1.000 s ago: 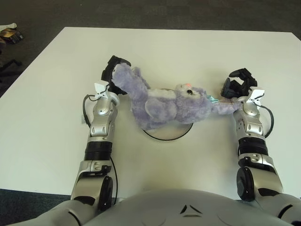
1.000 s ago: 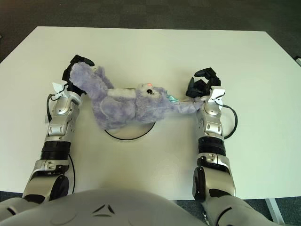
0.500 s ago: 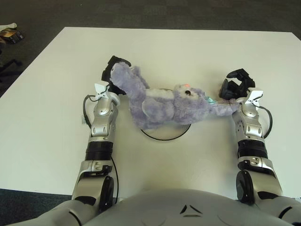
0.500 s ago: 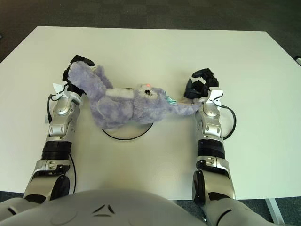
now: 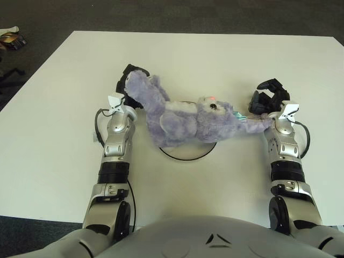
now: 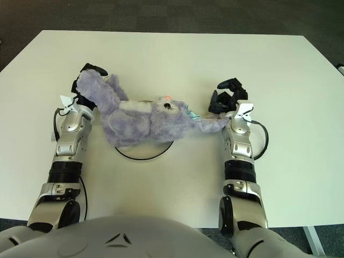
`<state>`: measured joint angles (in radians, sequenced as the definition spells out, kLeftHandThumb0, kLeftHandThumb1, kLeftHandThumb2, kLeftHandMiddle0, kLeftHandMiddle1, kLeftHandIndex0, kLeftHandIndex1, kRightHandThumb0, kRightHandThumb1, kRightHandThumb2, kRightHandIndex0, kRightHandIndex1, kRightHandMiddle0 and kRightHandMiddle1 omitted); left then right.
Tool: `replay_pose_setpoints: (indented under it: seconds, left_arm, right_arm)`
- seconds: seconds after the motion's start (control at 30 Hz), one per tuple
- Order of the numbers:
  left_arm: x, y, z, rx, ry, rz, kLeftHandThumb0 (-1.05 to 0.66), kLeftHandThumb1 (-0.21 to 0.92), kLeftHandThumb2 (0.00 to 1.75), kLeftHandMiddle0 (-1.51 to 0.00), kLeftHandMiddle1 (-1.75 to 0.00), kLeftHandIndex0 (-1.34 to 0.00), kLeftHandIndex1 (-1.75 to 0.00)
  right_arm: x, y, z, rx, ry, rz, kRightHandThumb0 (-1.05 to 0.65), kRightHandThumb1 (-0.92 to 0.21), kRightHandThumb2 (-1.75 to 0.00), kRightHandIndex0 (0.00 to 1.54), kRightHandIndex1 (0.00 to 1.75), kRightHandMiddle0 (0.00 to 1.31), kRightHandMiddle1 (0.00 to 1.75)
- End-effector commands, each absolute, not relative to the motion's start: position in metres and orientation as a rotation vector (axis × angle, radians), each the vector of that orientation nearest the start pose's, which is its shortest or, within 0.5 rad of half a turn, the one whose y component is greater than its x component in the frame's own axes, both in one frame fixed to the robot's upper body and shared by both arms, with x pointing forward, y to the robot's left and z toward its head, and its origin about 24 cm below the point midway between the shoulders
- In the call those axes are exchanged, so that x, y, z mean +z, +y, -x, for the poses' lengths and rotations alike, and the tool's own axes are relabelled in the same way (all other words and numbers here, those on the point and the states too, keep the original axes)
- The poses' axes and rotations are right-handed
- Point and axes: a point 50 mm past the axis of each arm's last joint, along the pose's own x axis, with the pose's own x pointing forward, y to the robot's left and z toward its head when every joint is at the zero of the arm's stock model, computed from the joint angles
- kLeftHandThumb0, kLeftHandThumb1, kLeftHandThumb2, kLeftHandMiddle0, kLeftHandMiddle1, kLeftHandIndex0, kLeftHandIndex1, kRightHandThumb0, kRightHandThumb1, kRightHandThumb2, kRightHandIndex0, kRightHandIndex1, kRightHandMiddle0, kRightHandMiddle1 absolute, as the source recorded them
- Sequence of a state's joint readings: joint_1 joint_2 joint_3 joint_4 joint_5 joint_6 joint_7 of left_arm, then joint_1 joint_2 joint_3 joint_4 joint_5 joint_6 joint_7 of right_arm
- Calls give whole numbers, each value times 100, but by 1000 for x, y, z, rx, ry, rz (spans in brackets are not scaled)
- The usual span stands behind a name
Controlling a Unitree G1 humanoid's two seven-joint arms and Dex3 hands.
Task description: Put the doll into the plate.
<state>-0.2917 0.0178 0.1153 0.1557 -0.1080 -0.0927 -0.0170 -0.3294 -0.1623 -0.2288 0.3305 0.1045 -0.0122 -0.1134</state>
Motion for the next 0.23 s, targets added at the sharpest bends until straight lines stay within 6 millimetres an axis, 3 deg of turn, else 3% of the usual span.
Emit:
replay_pose_setpoints:
  seconds: [0.0, 0.2]
  left_arm:
    - [90, 159, -304, 33, -218, 108, -1, 34, 130, -49, -175, -47, -175]
    - [90, 159, -304, 45, -214, 116, -1, 34, 130, -48, -175, -47, -175]
  right_arm:
    - [59, -218, -308, -271, -1, -19, 0, -1, -166, 86, 170, 60, 175]
    - [61, -216, -309, -264, -3, -27, 0, -1, -166, 87, 170, 61, 175]
